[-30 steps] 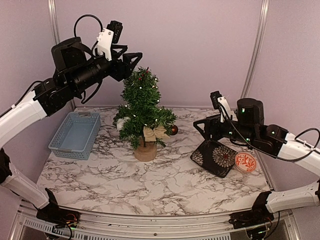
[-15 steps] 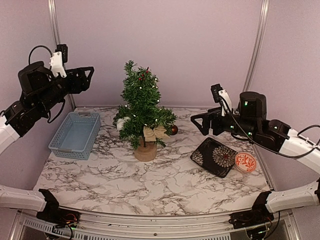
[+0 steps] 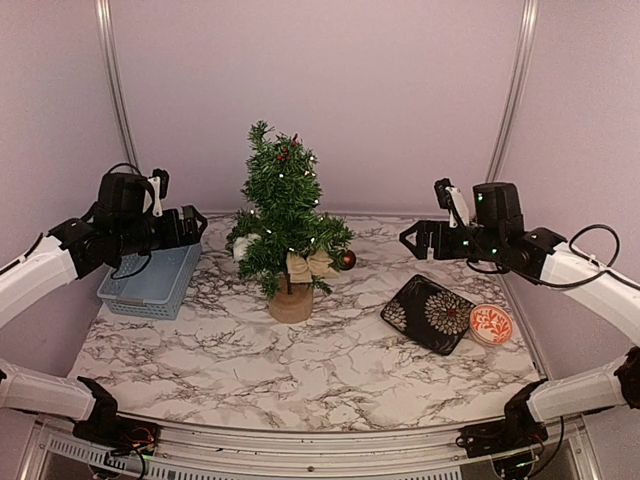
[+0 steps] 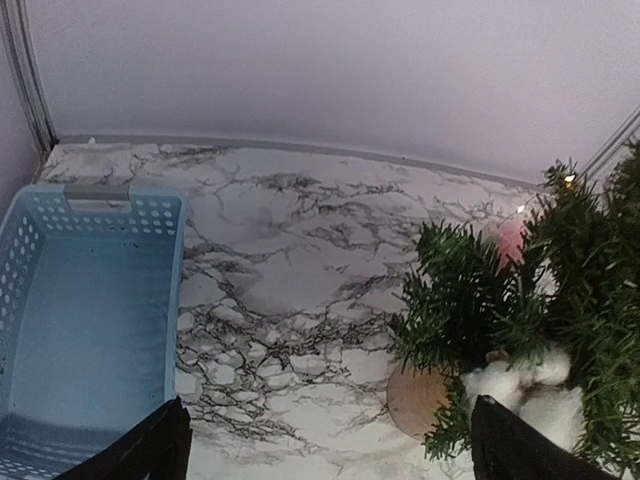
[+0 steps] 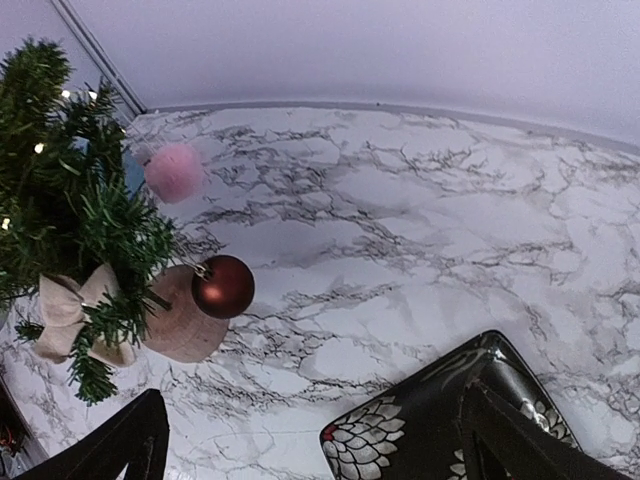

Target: Decorate the small christmas tree

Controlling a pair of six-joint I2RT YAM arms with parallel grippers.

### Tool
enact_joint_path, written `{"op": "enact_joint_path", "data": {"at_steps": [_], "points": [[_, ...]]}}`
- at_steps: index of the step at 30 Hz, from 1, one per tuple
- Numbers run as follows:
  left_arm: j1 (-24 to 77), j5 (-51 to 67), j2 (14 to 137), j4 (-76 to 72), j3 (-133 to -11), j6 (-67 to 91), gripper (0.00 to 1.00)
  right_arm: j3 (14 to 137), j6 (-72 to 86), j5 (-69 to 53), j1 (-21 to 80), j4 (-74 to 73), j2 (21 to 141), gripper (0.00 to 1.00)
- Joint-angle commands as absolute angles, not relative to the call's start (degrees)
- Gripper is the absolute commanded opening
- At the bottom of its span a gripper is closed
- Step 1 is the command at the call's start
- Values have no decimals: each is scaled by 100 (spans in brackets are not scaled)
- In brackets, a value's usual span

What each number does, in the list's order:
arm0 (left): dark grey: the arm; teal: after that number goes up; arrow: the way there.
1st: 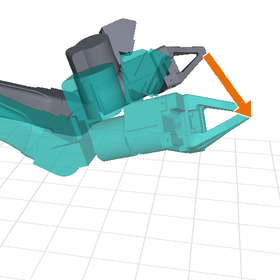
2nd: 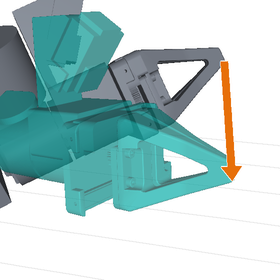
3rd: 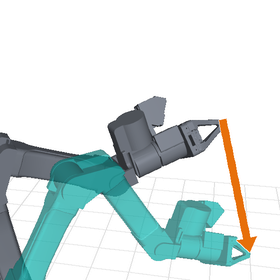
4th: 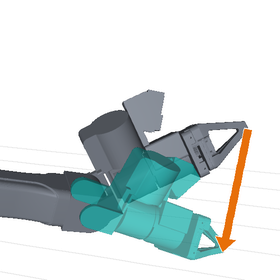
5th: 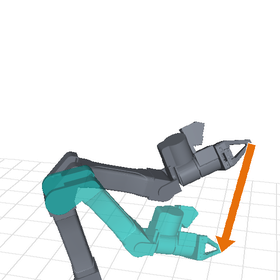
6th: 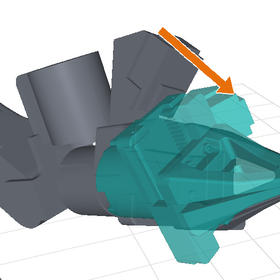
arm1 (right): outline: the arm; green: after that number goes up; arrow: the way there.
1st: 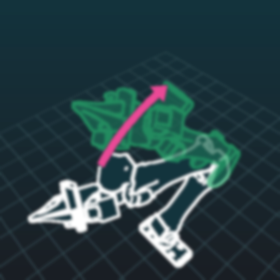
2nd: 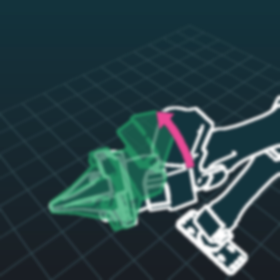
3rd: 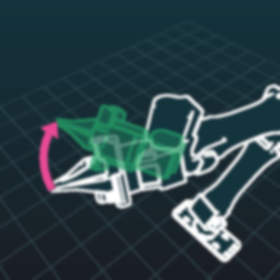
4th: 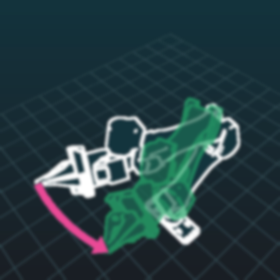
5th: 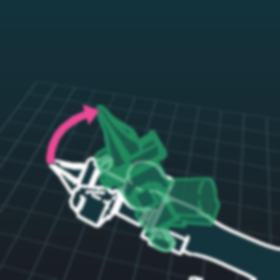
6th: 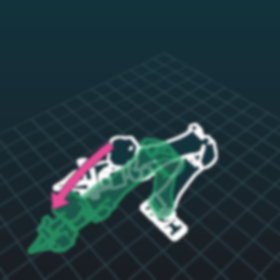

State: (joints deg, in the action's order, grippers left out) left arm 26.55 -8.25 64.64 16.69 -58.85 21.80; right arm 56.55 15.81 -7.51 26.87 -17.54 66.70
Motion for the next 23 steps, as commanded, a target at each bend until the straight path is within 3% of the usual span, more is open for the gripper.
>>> {"op": "enact_joint_path", "data": {"at_steps": [1, 11, 23], "points": [[2611, -374, 6574, 1962, -5547, 2481, 99, 5870, 2050, -791, 2619, -2194, 7000, 99], [2597, -27, 6964, 1843, -4737, 2728, 99, 5005, 2533, -784, 2620, -1755, 6601, 99], [2594, 174, 6552, 935, -3879, 3335, 99, 4652, 2623, -613, 2626, -1473, 6258, 99]]}}
